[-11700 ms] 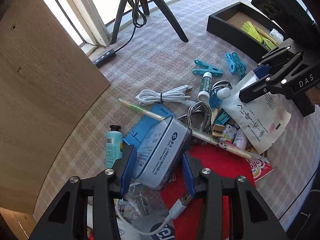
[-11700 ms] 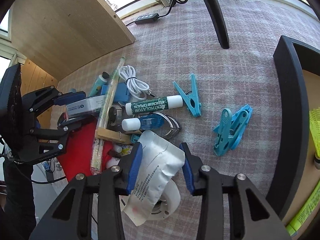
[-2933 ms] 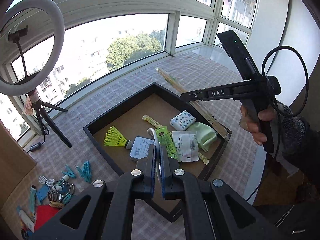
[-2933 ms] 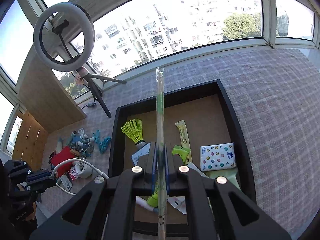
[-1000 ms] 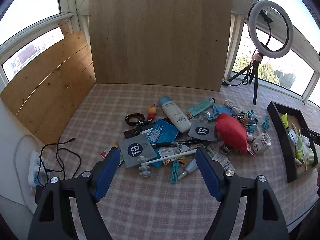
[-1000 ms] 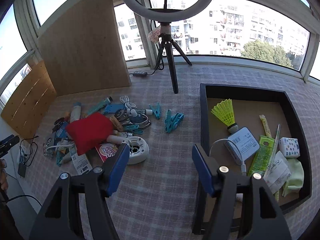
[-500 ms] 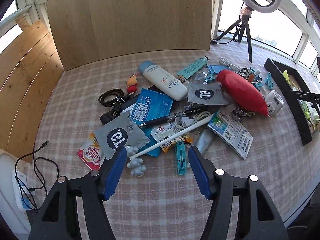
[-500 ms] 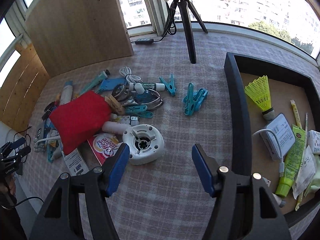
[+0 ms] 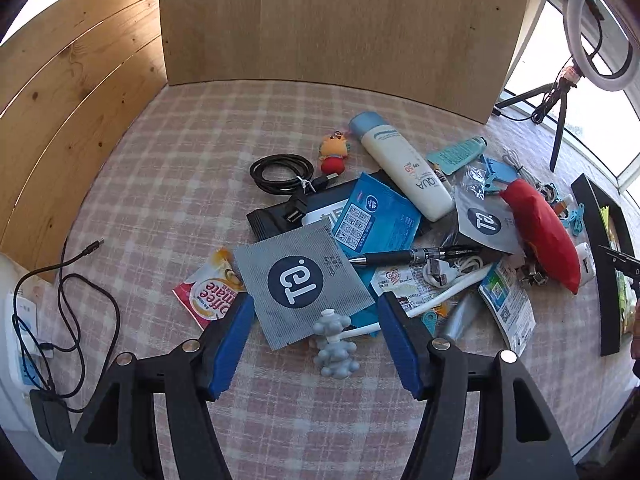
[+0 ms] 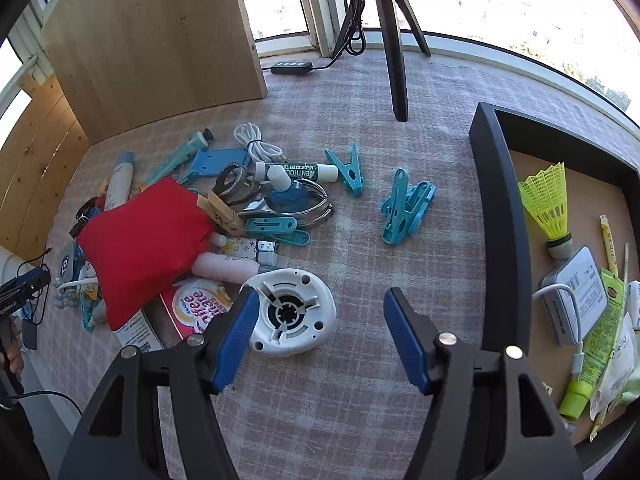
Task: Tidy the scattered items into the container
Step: 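Move both open tools back over the pile of items, then grasp the grey fabric pouch with the left tool while the right tool grasps the white round plastic part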
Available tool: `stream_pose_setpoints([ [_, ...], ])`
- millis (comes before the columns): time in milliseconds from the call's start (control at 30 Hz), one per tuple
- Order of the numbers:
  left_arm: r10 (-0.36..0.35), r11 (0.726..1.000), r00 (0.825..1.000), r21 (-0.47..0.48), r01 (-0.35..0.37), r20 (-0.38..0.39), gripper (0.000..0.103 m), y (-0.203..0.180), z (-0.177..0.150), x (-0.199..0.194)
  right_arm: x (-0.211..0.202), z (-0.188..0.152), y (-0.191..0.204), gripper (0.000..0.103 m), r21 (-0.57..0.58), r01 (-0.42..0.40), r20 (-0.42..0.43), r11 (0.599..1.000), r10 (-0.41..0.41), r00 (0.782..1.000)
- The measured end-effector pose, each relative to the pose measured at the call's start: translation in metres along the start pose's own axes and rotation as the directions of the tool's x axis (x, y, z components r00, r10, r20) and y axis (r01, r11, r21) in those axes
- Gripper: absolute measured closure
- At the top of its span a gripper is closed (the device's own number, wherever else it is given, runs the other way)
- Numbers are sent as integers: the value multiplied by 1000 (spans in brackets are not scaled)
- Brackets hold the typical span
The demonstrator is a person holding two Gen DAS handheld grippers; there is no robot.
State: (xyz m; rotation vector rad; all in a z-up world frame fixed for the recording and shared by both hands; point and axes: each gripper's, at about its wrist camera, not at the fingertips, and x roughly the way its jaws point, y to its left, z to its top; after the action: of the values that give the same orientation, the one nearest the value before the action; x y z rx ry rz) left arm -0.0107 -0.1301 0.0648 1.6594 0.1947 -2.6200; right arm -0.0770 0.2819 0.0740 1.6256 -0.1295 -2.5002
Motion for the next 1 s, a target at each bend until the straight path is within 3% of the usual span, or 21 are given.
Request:
stream_pose_setpoints([
  [100,-31,997,999,-68,30,-18,26,4,7,11,6,4,4,39,-7,-9,-14,1000,9,1000],
  [433,-6,993,996,-120,-5,-89,26,9,17,44,19,11,5,39,7,-70,-54,998,70,996],
  [600,-15,992,996,-129,3,-87,26,10,9,44,11,9,-9,39,53,-78,-40,996,80,996],
  [1000,-23,992,996,-124,12,-90,27,2,6,46,29,3,-27,44,95,-85,-134,992,98,986],
])
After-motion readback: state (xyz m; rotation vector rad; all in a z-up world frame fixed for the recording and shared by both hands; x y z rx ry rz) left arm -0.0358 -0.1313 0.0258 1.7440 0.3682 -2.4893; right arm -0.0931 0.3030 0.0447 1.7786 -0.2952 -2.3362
